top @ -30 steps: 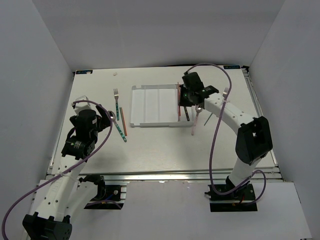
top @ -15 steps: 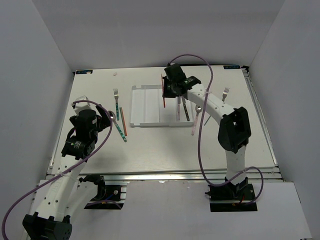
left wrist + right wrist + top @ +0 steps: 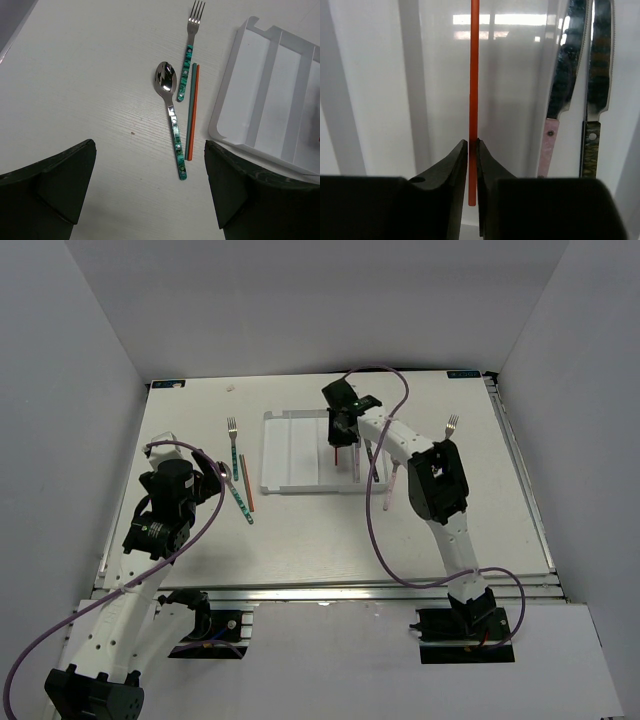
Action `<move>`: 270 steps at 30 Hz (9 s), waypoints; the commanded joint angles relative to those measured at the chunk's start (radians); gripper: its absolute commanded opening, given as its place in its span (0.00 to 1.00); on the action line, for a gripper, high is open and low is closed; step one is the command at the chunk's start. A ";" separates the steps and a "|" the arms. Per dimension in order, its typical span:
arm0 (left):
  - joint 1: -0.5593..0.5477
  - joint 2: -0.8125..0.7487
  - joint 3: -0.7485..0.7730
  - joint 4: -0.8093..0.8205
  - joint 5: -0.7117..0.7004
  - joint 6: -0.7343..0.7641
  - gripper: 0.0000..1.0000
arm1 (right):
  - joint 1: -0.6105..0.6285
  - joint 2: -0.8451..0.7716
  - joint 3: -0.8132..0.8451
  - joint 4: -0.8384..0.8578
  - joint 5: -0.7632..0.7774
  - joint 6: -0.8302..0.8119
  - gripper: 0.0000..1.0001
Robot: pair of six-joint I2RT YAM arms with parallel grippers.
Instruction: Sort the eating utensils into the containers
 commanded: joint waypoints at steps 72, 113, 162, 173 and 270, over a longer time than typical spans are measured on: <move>-0.018 0.014 0.001 -0.006 -0.013 -0.004 0.98 | -0.469 -0.283 -0.401 0.063 -0.038 0.031 0.00; -0.018 0.061 0.028 -0.015 -0.016 -0.003 0.98 | -0.107 -0.074 0.108 0.055 -0.150 -0.027 0.89; -0.010 1.017 0.382 0.103 0.165 -0.150 0.37 | -0.115 -0.992 -1.082 0.389 -0.468 -0.129 0.83; 0.015 1.060 0.355 0.144 0.191 -0.159 0.35 | -0.107 -0.974 -1.084 0.402 -0.497 -0.123 0.82; -0.303 1.056 0.825 0.017 -0.017 -0.194 0.97 | -0.264 -1.256 -1.116 0.248 -0.391 -0.144 0.85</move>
